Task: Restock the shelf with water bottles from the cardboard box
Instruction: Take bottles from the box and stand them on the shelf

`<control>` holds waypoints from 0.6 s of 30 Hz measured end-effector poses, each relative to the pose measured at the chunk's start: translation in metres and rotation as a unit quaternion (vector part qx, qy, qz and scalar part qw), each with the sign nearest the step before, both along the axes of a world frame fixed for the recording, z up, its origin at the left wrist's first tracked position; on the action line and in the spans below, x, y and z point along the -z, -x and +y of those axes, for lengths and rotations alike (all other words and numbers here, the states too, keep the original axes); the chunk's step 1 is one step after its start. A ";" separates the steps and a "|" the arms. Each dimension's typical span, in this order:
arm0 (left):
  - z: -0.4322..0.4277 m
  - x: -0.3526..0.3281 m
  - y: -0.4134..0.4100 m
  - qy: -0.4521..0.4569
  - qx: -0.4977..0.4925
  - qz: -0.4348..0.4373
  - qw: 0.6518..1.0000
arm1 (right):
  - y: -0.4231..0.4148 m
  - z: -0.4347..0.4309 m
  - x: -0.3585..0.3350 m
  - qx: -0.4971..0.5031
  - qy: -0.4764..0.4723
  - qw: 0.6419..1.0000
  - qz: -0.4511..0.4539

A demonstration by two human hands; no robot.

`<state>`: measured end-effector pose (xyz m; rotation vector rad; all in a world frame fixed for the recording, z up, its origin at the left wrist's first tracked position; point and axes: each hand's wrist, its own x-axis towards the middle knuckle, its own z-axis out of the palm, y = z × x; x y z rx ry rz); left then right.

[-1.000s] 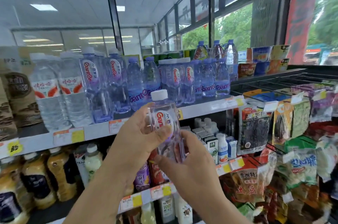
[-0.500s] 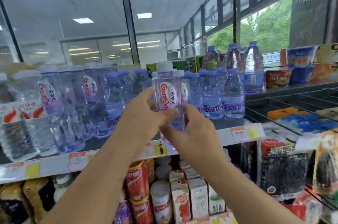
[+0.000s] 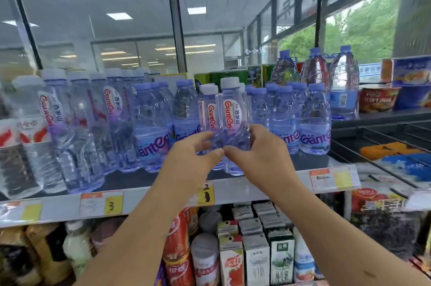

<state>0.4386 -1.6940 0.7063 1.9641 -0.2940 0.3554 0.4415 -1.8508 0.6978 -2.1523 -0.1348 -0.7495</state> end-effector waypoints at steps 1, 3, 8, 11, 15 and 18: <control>-0.001 0.000 -0.001 -0.005 0.004 -0.002 1.000 | -0.001 -0.001 0.001 0.002 0.005 1.000 0.003; -0.006 0.003 -0.003 -0.017 0.017 -0.002 1.000 | -0.002 -0.004 0.006 0.003 0.015 1.000 0.005; -0.015 0.006 -0.009 -0.049 0.035 0.004 0.998 | -0.002 -0.011 0.011 0.018 0.005 1.000 0.012; -0.014 0.008 -0.011 -0.039 0.033 0.002 0.999 | 0.000 -0.013 0.012 0.011 -0.008 1.000 0.004; -0.015 0.010 -0.013 -0.029 0.034 0.005 0.999 | -0.001 -0.010 0.012 0.003 -0.010 1.000 0.000; -0.017 0.010 -0.015 -0.021 0.048 0.001 0.999 | 0.000 -0.013 0.011 0.005 -0.024 1.000 -0.005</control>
